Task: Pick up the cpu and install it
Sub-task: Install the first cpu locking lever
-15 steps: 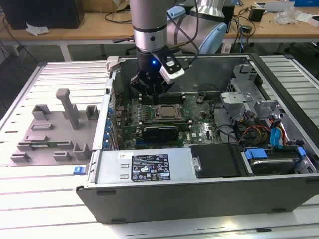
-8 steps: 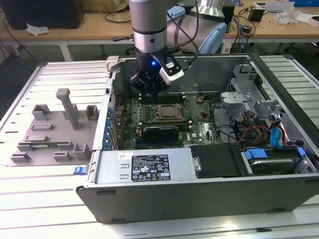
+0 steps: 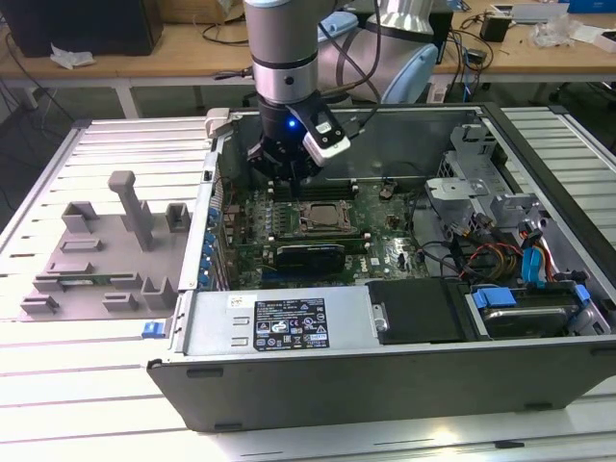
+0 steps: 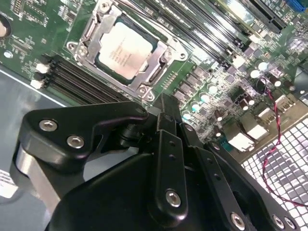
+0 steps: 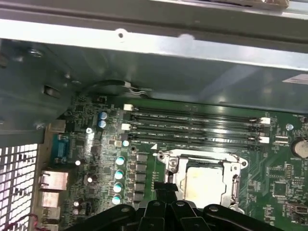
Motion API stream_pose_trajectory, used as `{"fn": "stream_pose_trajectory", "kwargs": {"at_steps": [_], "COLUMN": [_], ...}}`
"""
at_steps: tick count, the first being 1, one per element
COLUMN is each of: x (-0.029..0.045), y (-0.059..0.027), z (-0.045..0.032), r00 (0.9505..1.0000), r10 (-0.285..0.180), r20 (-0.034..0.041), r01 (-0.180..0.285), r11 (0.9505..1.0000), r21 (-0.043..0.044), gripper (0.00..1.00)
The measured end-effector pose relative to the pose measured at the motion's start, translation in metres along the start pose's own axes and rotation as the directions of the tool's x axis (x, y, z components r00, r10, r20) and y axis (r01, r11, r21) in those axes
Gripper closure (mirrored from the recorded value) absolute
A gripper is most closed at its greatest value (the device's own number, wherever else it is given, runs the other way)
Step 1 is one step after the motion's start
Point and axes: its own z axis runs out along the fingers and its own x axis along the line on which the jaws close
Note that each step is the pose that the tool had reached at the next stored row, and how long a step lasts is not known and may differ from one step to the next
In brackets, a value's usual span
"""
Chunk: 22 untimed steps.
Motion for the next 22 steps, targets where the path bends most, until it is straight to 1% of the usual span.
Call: {"fn": "stream_pose_trajectory", "kwargs": {"at_steps": [1, 8, 9, 10, 11, 13, 14, 16, 18, 20, 22], "x": [0.0028, 0.0123, 0.0135, 0.0147, 0.0158, 0.0172, 0.0179, 0.0181, 0.0183, 0.0184, 0.0184], "y": [0.0002, 0.0008, 0.0009, 0.0009, 0.0009, 0.0009, 0.0008, 0.0007, 0.0006, 0.0005, 0.0004], "z": [0.0003, 0.0015, 0.0017, 0.0020, 0.0023, 0.0025, 0.0024, 0.0024, 0.0024, 0.0024, 0.0024], "r00": [1.0000, 1.0000, 1.0000, 1.0000, 1.0000, 1.0000, 1.0000, 1.0000, 1.0000, 0.9999, 0.9999], "r10": [-0.001, -0.003, -0.003, -0.003, -0.002, -0.001, 0.001, 0.001, 0.003, 0.003, 0.004], "r20": [-0.0004, -0.0014, -0.0013, -0.0009, 0.0003, 0.0030, 0.0057, 0.0068, 0.0086, 0.0098, 0.0113], "r01": [0.001, 0.003, 0.003, 0.003, 0.002, 0.001, 0.000, -0.001, -0.001, -0.002, -0.003], "r11": [1.0000, 1.0000, 1.0000, 1.0000, 0.9998, 0.9985, 0.9961, 0.9947, 0.9921, 0.9899, 0.9870], "r21": [0.0000, -0.0009, -0.0022, -0.0074, -0.0218, -0.0540, -0.0884, -0.1023, -0.1252, -0.1416, -0.1609], "gripper": [0.89, 0.89, 0.89, 0.89, 0.89, 0.89, 0.89, 0.89, 0.89, 0.89, 0.89]}}
